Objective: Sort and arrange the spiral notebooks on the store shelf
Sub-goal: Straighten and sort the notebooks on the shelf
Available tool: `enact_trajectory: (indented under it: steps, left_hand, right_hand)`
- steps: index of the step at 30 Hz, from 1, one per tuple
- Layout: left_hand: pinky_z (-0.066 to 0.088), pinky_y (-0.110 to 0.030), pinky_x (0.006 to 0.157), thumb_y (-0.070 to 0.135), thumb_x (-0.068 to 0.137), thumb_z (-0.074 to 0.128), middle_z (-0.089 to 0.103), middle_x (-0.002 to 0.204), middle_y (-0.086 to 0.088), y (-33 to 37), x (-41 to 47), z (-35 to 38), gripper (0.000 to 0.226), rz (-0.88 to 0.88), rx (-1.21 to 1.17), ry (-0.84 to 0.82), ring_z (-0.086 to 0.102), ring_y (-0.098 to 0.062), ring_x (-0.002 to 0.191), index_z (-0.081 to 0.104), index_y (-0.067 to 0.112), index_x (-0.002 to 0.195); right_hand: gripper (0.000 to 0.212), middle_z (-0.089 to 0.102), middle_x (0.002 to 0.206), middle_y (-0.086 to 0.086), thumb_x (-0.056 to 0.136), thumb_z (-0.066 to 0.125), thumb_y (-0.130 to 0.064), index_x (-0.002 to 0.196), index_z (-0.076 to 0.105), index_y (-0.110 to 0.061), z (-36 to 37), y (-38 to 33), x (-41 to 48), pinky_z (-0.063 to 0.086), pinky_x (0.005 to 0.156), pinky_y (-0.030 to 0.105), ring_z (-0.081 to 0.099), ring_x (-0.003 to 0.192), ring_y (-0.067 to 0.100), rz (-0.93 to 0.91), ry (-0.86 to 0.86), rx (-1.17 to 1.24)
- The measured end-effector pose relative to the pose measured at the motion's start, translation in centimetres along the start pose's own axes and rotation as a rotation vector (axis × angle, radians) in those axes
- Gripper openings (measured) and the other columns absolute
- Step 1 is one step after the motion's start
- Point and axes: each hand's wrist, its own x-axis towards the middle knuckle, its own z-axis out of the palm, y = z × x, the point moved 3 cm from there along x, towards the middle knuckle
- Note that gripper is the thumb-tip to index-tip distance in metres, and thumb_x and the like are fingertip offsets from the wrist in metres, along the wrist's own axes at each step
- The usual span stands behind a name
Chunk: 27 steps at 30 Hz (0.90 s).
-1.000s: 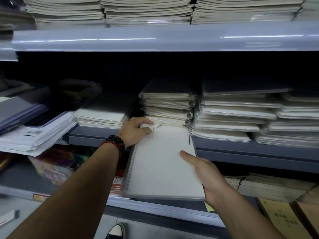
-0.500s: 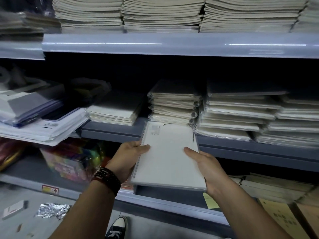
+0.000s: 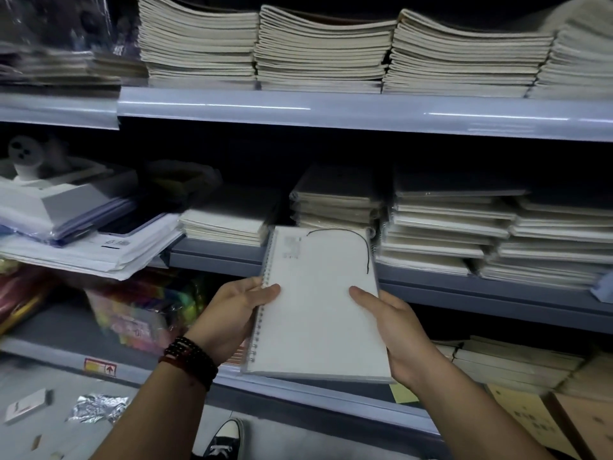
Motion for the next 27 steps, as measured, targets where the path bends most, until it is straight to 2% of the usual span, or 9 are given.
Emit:
enact_trajectory:
  steps: [7, 10, 14, 16, 18, 21, 22, 24, 27]
  left_hand:
    - [0.053, -0.049, 0.099, 0.013, 0.1, 0.057, 0.072, 0.122, -0.012, 1.4, -0.6, 1.2, 0.03, 0.197, -0.02, 0.042, 0.069, -0.033, 0.113, 0.061, 0.01, 0.13]
    - [0.055, -0.05, 0.095, 0.019, 0.101, 0.056, 0.074, 0.118, -0.008, 1.9, -0.8, 1.6, 0.025, 0.248, 0.006, 0.076, 0.071, -0.03, 0.107, 0.063, 0.014, 0.125]
    - [0.059, -0.036, 0.087, 0.029, 0.1, 0.058, 0.074, 0.11, -0.003, 2.7, -0.9, 1.5, 0.02, 0.42, 0.159, 0.202, 0.073, -0.019, 0.097, 0.071, 0.021, 0.114]
    - [0.054, -0.028, 0.082, 0.035, 0.094, 0.065, 0.061, 0.095, -0.004, 3.4, -1.0, 0.9, 0.012, 0.562, 0.3, 0.313, 0.062, -0.009, 0.083, 0.074, 0.029, 0.1]
    - [0.044, -0.024, 0.069, 0.031, 0.093, 0.068, 0.045, 0.076, -0.004, 4.1, -1.3, 0.7, 0.013, 0.698, 0.377, 0.37, 0.046, -0.008, 0.069, 0.069, 0.026, 0.081]
    - [0.038, -0.024, 0.054, 0.029, 0.096, 0.065, 0.047, 0.061, -0.006, 4.4, -1.9, 1.2, 0.023, 0.765, 0.395, 0.377, 0.042, -0.009, 0.056, 0.067, 0.015, 0.078]
    - [0.041, -0.025, 0.055, 0.025, 0.097, 0.064, 0.057, 0.063, 0.0, 4.3, -1.8, 1.2, 0.019, 0.746, 0.352, 0.346, 0.048, -0.008, 0.057, 0.07, 0.013, 0.084]
    - [0.055, -0.031, 0.068, 0.008, 0.099, 0.059, 0.075, 0.094, -0.001, 3.9, -1.6, 1.1, 0.02, 0.665, 0.247, 0.227, 0.065, -0.013, 0.076, 0.074, 0.017, 0.108]
    - [0.055, -0.046, 0.09, -0.003, 0.101, 0.05, 0.067, 0.129, -0.004, 3.3, -1.2, 0.9, 0.041, 0.521, 0.081, 0.115, 0.065, -0.025, 0.114, 0.068, 0.023, 0.127]
  right_hand:
    - [0.014, 0.076, 0.096, 0.011, 0.094, 0.067, -0.027, 0.102, 0.066, -0.016, 0.2, -1.7, 1.0, 0.057, 0.078, 0.046, 0.072, 0.084, 0.03, -0.263, 0.117, -0.119]
    - [0.028, 0.072, 0.097, 0.02, 0.089, 0.069, -0.04, 0.098, 0.061, -0.015, 0.4, -2.0, 1.3, 0.05, 0.075, 0.046, 0.064, 0.079, 0.032, -0.331, 0.129, -0.172]
    - [0.009, 0.075, 0.087, 0.006, 0.095, 0.066, -0.026, 0.094, 0.065, -0.017, 0.5, -2.6, 1.3, 0.053, 0.076, 0.043, 0.069, 0.082, 0.028, -0.457, 0.15, -0.242]
    - [0.008, 0.07, 0.088, 0.006, 0.093, 0.068, -0.027, 0.09, 0.067, -0.02, 0.4, -3.3, 1.1, 0.05, 0.073, 0.029, 0.065, 0.079, 0.016, -0.568, 0.187, -0.315]
    - [0.006, 0.061, 0.091, 0.005, 0.09, 0.072, -0.028, 0.085, 0.068, -0.026, 0.1, -4.1, 1.0, 0.045, 0.067, 0.015, 0.056, 0.073, 0.008, -0.678, 0.241, -0.361]
    - [0.012, 0.054, 0.084, 0.008, 0.087, 0.075, -0.027, 0.078, 0.067, -0.024, -0.3, -4.6, 1.5, 0.039, 0.065, 0.019, 0.051, 0.07, 0.01, -0.754, 0.241, -0.338]
    - [0.009, 0.059, 0.084, 0.008, 0.087, 0.076, -0.026, 0.082, 0.07, -0.02, -0.4, -4.7, 1.6, 0.04, 0.069, 0.02, 0.056, 0.075, 0.008, -0.764, 0.224, -0.303]
    - [0.009, 0.07, 0.101, 0.005, 0.085, 0.075, -0.017, 0.093, 0.076, -0.022, -0.4, -4.6, 1.9, 0.049, 0.081, 0.021, 0.066, 0.096, 0.011, -0.781, 0.167, -0.228]
    - [0.028, 0.068, 0.117, 0.008, 0.077, 0.065, -0.026, 0.101, 0.077, -0.022, -0.5, -4.3, 1.9, 0.052, 0.084, 0.022, 0.065, 0.108, 0.019, -0.771, 0.112, -0.164]
